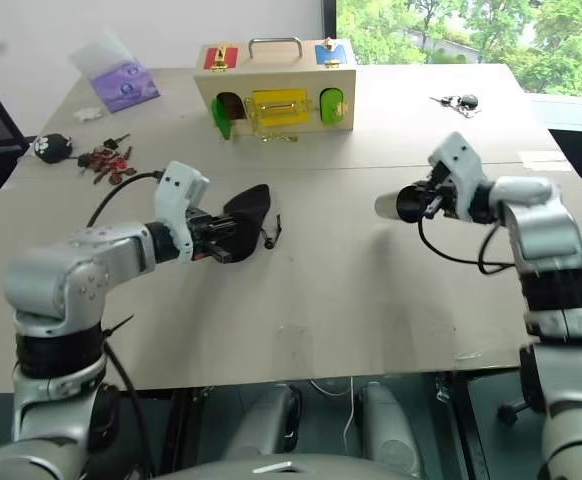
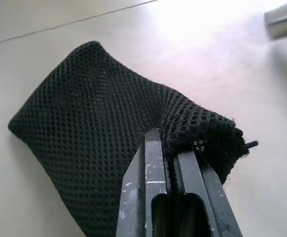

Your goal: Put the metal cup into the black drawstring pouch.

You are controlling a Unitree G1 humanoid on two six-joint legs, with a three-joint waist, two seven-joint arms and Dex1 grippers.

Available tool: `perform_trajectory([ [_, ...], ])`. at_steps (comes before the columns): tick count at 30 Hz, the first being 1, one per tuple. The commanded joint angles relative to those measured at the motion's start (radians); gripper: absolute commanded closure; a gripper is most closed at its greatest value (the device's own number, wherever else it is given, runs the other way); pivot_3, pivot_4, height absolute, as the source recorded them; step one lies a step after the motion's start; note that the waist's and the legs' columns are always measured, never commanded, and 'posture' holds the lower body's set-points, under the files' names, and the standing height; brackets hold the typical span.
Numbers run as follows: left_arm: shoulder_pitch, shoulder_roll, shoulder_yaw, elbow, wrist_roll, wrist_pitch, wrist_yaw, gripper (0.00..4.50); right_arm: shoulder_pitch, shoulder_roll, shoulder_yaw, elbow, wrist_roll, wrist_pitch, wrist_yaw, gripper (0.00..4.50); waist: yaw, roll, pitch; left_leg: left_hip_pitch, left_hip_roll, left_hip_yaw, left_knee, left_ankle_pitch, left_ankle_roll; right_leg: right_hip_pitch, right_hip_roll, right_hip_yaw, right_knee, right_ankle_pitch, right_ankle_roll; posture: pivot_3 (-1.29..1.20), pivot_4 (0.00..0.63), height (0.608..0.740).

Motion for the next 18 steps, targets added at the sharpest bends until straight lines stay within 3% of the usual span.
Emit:
perform_trajectory([
  [1, -0.099, -0.068, 0.109, 0.074, -0.066, 0.128, 0.014, 4.50, 0.096, 0.028, -0.127, -0.331, 0.171, 0.187, -0.078, 4.45, -0.005, 0.000, 0.000, 0.000, 0.000, 0.000, 0.001, 0.000, 0.000, 0.000, 0.000, 0.000, 0.001, 0.000, 0.000, 0.00, 0.150, 0.740],
  [9, -0.228, -0.156, 0.088, 0.353, -0.132, 0.201, 0.087, 4.50, 0.358, 0.176, -0.259, -0.744, 0.458, 0.364, -0.269, 4.45, -0.007, 0.000, 0.000, 0.003, -0.001, -0.001, 0.007, 0.000, 0.000, 0.003, 0.000, 0.000, 0.008, 0.000, 0.000, 0.00, 0.150, 0.740],
  [14, -0.278, -0.201, 0.092, 0.496, -0.174, 0.201, 0.106, 4.50, 0.470, 0.261, -0.238, -0.843, 0.542, 0.329, -0.371, 4.45, -0.006, 0.000, 0.000, 0.003, -0.002, -0.001, 0.009, 0.000, 0.000, 0.003, 0.000, -0.001, 0.012, 0.000, 0.000, 0.00, 0.150, 0.740],
  [18, -0.325, -0.215, 0.121, 0.619, -0.240, 0.201, 0.125, 4.50, 0.528, 0.302, -0.157, -0.855, 0.522, 0.264, -0.424, 4.45, -0.008, 0.000, 0.000, 0.004, -0.002, 0.000, 0.009, 0.000, 0.000, 0.002, 0.001, 0.001, 0.012, 0.000, 0.000, 0.00, 0.150, 0.740],
])
